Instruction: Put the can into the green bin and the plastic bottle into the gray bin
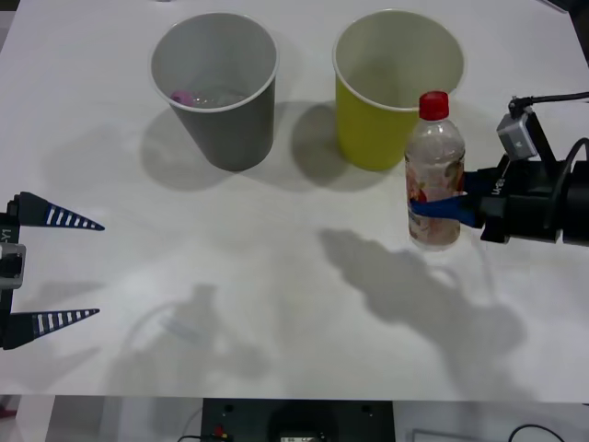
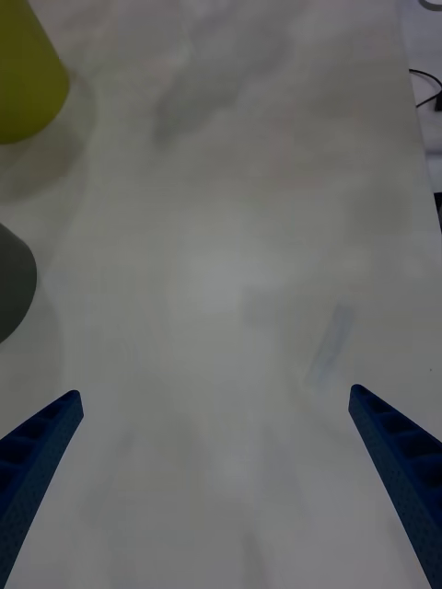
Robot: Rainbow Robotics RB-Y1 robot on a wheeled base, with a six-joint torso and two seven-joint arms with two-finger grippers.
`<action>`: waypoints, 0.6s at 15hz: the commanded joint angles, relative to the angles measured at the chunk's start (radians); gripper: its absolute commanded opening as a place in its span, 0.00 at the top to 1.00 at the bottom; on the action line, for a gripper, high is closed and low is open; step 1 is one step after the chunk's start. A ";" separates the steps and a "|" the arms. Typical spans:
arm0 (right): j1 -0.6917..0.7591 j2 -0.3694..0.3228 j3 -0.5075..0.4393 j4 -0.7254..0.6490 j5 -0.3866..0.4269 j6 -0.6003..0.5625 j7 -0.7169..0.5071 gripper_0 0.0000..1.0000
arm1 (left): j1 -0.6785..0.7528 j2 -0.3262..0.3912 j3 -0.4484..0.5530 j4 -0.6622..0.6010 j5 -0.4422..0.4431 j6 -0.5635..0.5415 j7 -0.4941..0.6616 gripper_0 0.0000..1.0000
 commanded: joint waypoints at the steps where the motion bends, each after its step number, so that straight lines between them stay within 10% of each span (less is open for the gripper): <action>1: -0.027 -0.072 0.002 -0.090 0.006 0.000 -0.169 1.00 | 0.000 0.000 0.000 0.000 0.000 0.000 0.000 0.00; 4: -0.092 -0.152 0.005 -0.191 0.081 -0.004 -0.387 1.00 | 0.000 0.000 0.000 0.000 0.000 0.000 0.000 0.00; 9: -0.285 -0.178 0.007 -0.159 0.084 -0.170 -0.419 1.00 | 0.000 0.000 0.000 0.000 0.000 0.000 0.000 0.00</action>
